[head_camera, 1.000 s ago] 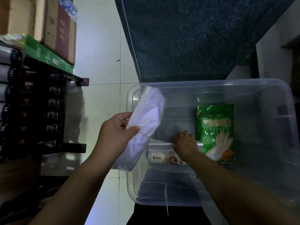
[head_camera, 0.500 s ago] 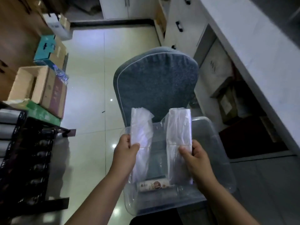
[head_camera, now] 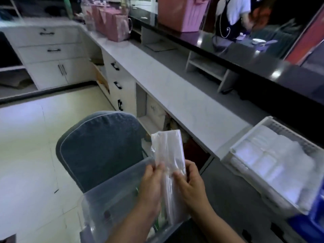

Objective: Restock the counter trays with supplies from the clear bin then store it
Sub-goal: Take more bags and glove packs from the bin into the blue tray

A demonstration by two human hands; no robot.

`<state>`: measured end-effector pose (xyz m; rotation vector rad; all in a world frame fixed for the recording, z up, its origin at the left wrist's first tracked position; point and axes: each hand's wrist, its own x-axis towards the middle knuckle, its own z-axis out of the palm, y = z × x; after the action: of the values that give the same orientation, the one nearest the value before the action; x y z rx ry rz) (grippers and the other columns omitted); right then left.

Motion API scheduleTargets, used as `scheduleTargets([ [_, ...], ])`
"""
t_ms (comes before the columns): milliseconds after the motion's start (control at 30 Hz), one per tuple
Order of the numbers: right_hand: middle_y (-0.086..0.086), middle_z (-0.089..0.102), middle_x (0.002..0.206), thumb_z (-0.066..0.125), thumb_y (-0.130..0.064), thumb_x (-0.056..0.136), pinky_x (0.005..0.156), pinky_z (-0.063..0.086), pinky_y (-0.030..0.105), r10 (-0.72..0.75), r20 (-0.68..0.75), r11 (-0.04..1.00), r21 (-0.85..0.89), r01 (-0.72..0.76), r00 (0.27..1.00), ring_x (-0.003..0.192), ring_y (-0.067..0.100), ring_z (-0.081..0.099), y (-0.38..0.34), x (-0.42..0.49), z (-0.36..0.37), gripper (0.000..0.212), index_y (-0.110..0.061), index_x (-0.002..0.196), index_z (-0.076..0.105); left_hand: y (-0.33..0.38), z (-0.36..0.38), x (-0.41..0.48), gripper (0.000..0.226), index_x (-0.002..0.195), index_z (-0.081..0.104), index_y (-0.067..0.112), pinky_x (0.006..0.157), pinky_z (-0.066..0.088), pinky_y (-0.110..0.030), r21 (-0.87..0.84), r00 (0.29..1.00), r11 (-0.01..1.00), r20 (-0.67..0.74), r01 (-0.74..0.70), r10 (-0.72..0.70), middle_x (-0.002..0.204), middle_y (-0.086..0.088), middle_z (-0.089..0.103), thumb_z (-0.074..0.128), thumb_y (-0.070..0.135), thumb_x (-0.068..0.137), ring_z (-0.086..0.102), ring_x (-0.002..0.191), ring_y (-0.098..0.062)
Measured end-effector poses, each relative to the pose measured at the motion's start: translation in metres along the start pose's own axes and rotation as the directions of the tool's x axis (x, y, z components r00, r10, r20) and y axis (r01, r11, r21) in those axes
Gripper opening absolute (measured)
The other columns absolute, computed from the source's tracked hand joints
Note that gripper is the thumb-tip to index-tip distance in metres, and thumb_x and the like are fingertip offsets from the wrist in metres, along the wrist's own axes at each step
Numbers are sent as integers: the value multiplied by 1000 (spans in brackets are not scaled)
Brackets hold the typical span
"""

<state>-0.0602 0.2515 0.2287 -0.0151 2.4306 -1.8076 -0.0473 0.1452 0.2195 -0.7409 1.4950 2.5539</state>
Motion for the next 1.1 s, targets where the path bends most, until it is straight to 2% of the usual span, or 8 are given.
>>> scheduleTargets([
  [133, -12, 45, 106, 66, -30, 81, 81, 40, 13, -59, -218, 991, -127, 32, 974, 100, 0, 45, 8, -3, -49, 27, -33, 104, 54, -10, 57, -11, 15, 104, 60, 19, 81, 55, -53, 126, 996, 991, 82, -51, 41, 94, -13, 73, 55, 16, 90, 71, 84, -31],
  [300, -6, 63, 110, 77, -19, 72, 72, 52, 13, 115, -96, 967, 240, -89, 989, 91, -3, 65, 12, -15, -147, 58, -20, 122, 47, -36, 144, -22, 10, 100, 56, 6, 80, 54, -58, 81, 989, 992, 116, -97, 87, 94, -28, 68, 52, 5, 90, 68, 83, -41],
  [400, -6, 73, 85, 77, -26, 60, 63, 52, 14, 156, -32, 972, 183, -148, 987, 77, -1, 70, 18, -29, -216, 46, -19, 103, 62, -59, 204, -35, 9, 98, 55, 6, 77, 56, -53, 125, 981, 986, 173, -114, 92, 91, -27, 67, 53, 6, 90, 68, 80, -38],
  [500, 3, 75, 93, 81, -30, 60, 76, 57, 29, 193, -85, 967, 187, -175, 978, 87, 13, 71, 30, -42, -283, 46, -20, 103, 66, -76, 264, -50, 14, 97, 55, 3, 67, 57, -40, 219, 954, 965, 292, -144, 76, 90, -21, 68, 60, 11, 87, 69, 78, -31],
  [633, 0, 75, 86, 77, -21, 60, 68, 54, 23, 165, -189, 978, 161, -135, 968, 80, 11, 70, 45, -63, -363, 36, -18, 94, 67, -91, 343, -58, 46, 103, 55, 2, 67, 58, -42, 300, 901, 931, 429, -210, 65, 94, -19, 68, 76, 31, 73, 69, 82, -30],
  [867, -4, 71, 88, 76, -7, 72, 69, 54, 16, 201, -210, 977, 111, -181, 957, 77, 4, 66, 67, -99, -469, 31, -23, 95, 63, -133, 454, -64, 26, 93, 63, 5, 73, 54, -39, 230, 849, 954, 526, -191, 43, 87, -15, 68, 62, 30, 85, 65, 77, -24],
  [1000, 1, 66, 102, 75, -14, 73, 83, 55, 29, 236, -247, 971, 26, -237, 940, 92, 15, 65, 75, -109, -511, 38, -22, 107, 59, -160, 488, -62, 22, 81, 60, 12, 56, 47, -30, 269, 849, 951, 529, -150, -15, 66, -5, 62, 51, 28, 93, 57, 62, -18],
  [1100, 0, 64, 104, 75, -21, 73, 87, 55, 38, 248, -303, 958, -62, -278, 920, 95, 16, 63, 85, -119, -539, 42, -22, 111, 58, -170, 506, -48, 20, 89, 64, 12, 60, 50, -31, 292, 847, 939, 532, -179, -4, 77, -6, 68, 47, 22, 93, 63, 75, -21],
])
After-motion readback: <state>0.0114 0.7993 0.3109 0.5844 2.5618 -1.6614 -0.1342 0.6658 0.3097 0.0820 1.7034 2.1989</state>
